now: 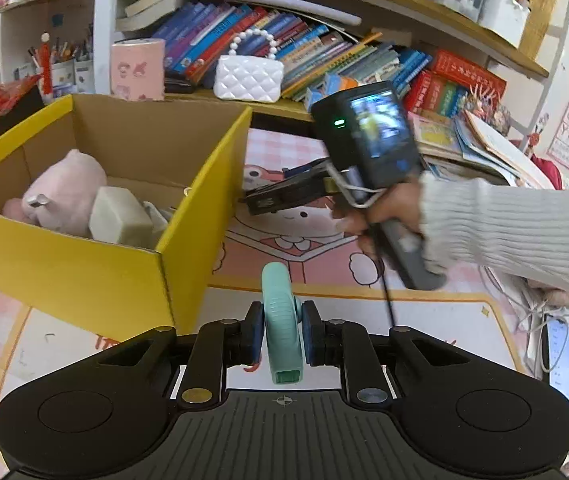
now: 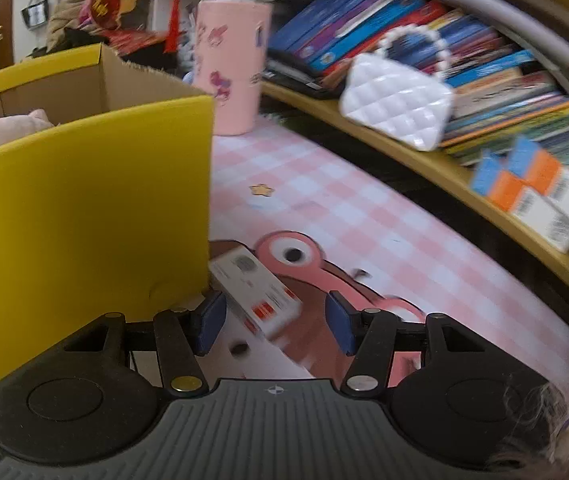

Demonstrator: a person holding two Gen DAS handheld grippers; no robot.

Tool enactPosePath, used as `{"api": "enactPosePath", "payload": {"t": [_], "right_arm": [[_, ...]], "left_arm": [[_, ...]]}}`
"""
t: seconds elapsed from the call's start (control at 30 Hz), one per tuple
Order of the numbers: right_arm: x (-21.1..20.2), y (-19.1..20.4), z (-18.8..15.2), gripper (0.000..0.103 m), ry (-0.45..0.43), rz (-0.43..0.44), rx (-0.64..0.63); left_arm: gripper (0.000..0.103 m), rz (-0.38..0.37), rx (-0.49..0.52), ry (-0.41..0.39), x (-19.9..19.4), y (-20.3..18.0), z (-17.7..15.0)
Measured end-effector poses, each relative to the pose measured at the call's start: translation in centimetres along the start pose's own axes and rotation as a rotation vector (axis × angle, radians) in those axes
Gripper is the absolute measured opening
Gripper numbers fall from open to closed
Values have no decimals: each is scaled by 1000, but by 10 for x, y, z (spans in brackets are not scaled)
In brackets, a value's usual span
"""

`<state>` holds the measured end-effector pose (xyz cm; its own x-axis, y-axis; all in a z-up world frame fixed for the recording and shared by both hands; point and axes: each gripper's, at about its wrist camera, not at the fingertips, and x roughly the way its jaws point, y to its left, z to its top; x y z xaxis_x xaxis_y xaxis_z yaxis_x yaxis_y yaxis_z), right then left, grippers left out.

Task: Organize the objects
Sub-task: 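Grasp the mint-green item with the left tool while the right grasps the white card box, then lift and carry the mint-green item and white card box over the yellow box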

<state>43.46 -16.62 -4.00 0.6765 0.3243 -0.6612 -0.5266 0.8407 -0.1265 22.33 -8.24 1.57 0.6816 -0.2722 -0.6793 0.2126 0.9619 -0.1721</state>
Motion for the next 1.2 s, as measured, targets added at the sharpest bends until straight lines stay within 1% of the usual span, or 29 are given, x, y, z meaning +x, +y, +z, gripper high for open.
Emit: {"api": "enactPosePath", "payload": {"t": [0.07, 0.13, 0.17, 0.2, 0.33, 0.43, 0.57, 0.63, 0.73, 0.87, 1.0, 1.1, 1.2], "right_arm": [[10, 2, 5, 51, -14, 1, -11], [17, -5, 10, 41, -6, 30, 26], [20, -11, 12, 33, 5, 70, 72], [21, -14, 13, 29, 15, 86, 108], [14, -10, 10, 28, 32, 71, 119], [1, -9, 0, 28, 53, 55, 164], [-27, -6, -21, 28, 71, 15, 220], [-46, 0, -32, 28, 53, -4, 243], [-80, 17, -47, 28, 30, -49, 290], [-119, 49, -65, 28, 71, -108, 368], [-156, 86, -78, 28, 114, -171, 467], [-185, 115, -83, 28, 108, -200, 533], [-206, 147, -87, 28, 105, -226, 568]], "left_arm": [[18, 4, -8, -4, -2, 3, 1], [18, 7, -17, -6, -3, 5, 2], [18, 7, -19, -6, -3, 5, 2], [18, 7, -19, -5, -3, 6, 1], [18, -5, -2, 1, -2, 5, 1], [18, -23, 26, -2, -3, 4, 0], [18, -54, 51, -2, -7, 2, -5], [18, -68, 61, -5, -11, 2, -9], [18, -89, 66, -9, -19, 6, -15], [18, -112, 71, -19, -33, 21, -27], [18, -114, 86, -19, -47, 44, -43], [18, -107, 80, -21, -58, 62, -55], [18, -107, 57, -10, -68, 77, -66]]}}
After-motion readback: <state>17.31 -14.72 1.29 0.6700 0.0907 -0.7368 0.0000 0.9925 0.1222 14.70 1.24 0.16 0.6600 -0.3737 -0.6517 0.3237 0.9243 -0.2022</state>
